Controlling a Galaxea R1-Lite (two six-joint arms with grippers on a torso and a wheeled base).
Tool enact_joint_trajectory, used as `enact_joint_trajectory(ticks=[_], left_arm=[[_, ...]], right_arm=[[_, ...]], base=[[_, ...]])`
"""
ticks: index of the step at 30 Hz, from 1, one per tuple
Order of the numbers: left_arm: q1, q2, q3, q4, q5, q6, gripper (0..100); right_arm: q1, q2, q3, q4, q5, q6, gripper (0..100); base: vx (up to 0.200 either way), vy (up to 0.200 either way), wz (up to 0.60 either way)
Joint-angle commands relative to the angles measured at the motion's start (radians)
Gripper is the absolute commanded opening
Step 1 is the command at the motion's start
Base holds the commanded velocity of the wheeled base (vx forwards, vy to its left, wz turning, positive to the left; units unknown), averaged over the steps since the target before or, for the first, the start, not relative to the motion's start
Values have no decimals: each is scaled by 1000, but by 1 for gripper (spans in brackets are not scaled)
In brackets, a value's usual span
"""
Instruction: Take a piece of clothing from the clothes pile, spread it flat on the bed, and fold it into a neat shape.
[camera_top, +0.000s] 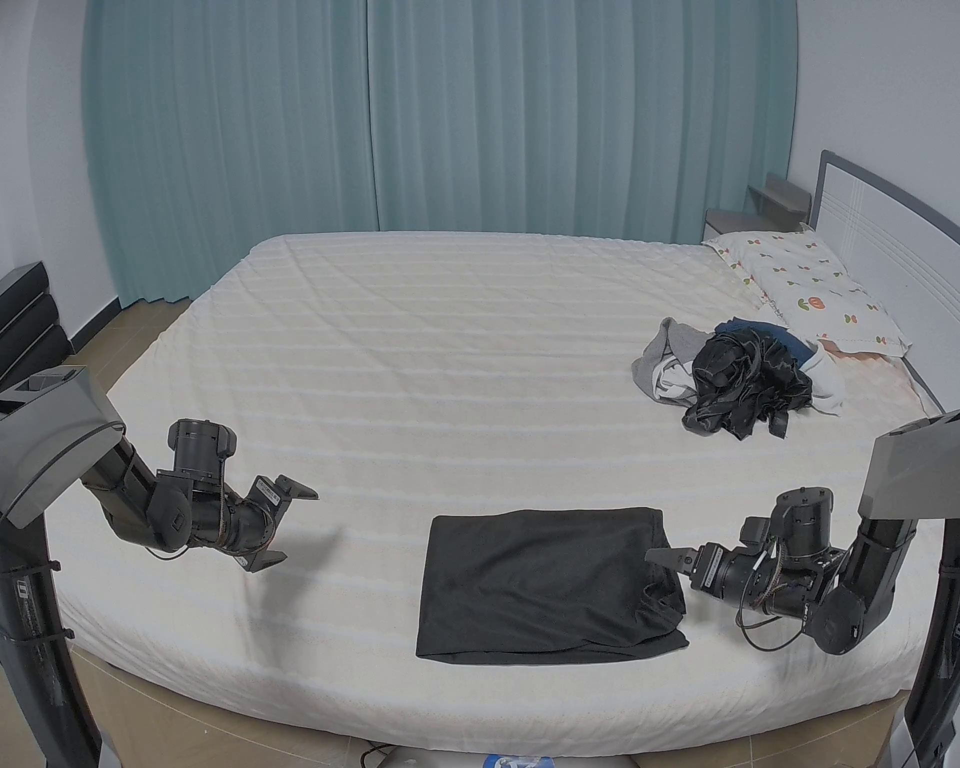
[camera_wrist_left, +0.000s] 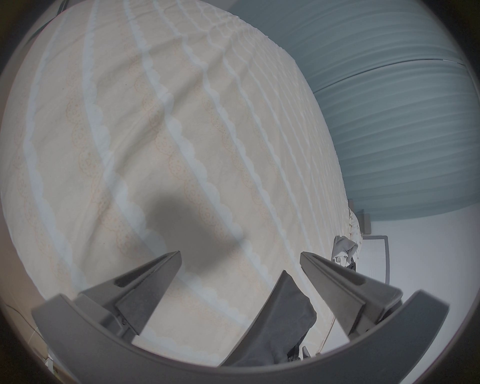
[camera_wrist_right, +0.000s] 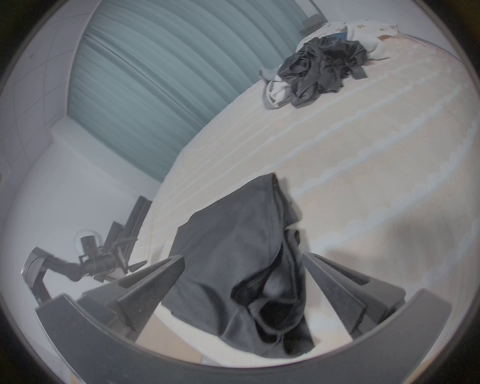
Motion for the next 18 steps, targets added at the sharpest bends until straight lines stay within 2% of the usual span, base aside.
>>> enact_joint_trajectory(ticks=[1, 9, 10, 18], left_arm=[[0, 1, 0, 0, 0, 0, 100], [0, 1, 0, 0, 0, 2, 100], [0, 1, 0, 0, 0, 2, 100], [0, 1, 1, 1, 0, 12, 100]], right_arm=[[18, 28, 39, -26, 12, -3, 100], [23, 47, 36, -28, 12, -11, 100], [27, 48, 36, -28, 12, -12, 0], [41, 34, 95, -16, 3, -49, 0]], base=[[0, 0, 0], [0, 0, 0], [0, 0, 0], [0, 0, 0]])
